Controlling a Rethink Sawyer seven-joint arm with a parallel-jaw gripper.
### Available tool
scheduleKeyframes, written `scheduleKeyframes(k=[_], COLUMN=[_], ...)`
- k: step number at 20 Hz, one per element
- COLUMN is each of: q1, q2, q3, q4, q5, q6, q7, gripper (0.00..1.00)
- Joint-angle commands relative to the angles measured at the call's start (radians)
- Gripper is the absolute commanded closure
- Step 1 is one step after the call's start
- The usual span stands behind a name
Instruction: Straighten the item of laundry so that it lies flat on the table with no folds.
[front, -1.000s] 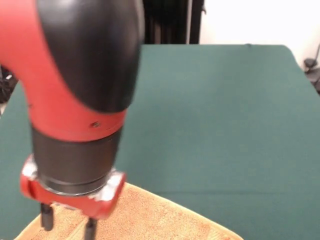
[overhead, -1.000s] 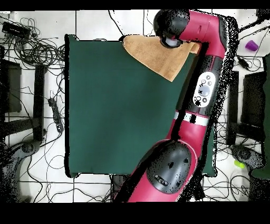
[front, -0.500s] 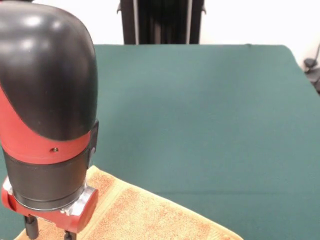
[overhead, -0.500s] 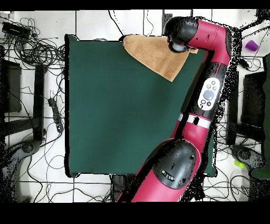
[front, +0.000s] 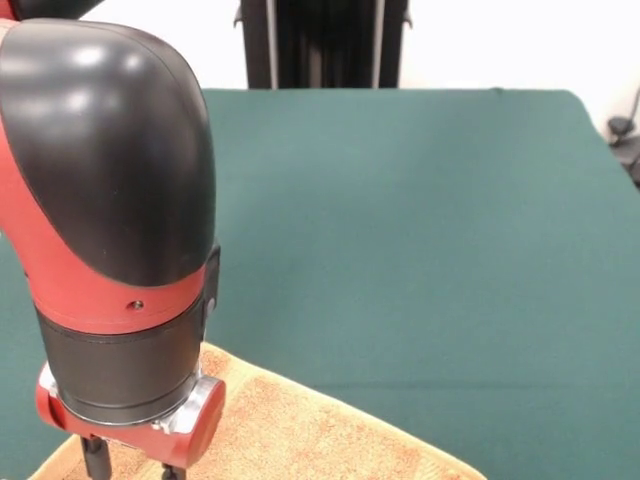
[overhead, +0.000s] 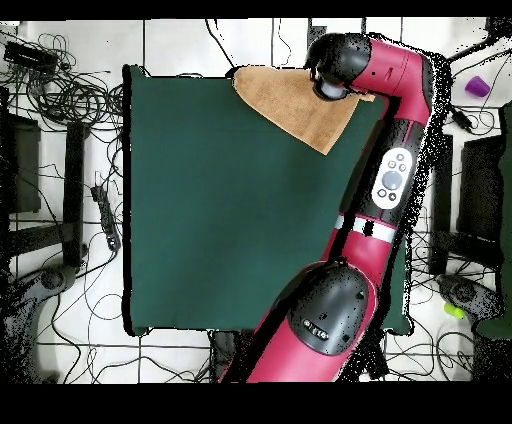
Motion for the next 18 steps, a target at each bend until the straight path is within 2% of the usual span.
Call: scheduleKeyframes(k=[1, 6, 9, 12, 14, 18], q1=[0.042, 0.047, 0.075, 0.085, 0.084, 0.061], q2=[0.0, -0.021, -0.015, 0.018, 0.028, 0.052], q3=[-0.05, -0.15, -0.14, 0.004, 0.074, 0.236], q4=[0.082, 0.141, 0.083, -0.019, -0.044, -0.076], q5=[0.077, 0.153, 0.098, -0.057, -0.135, -0.267], q6=[-0.008, -0.03, -0.038, -0.058, -0.068, -0.019], q7=[0.226, 0.256, 0.185, -0.016, -0.088, -0.04], gripper=[0.0, 0.0, 0.0, 0.0, 0.0, 0.0])
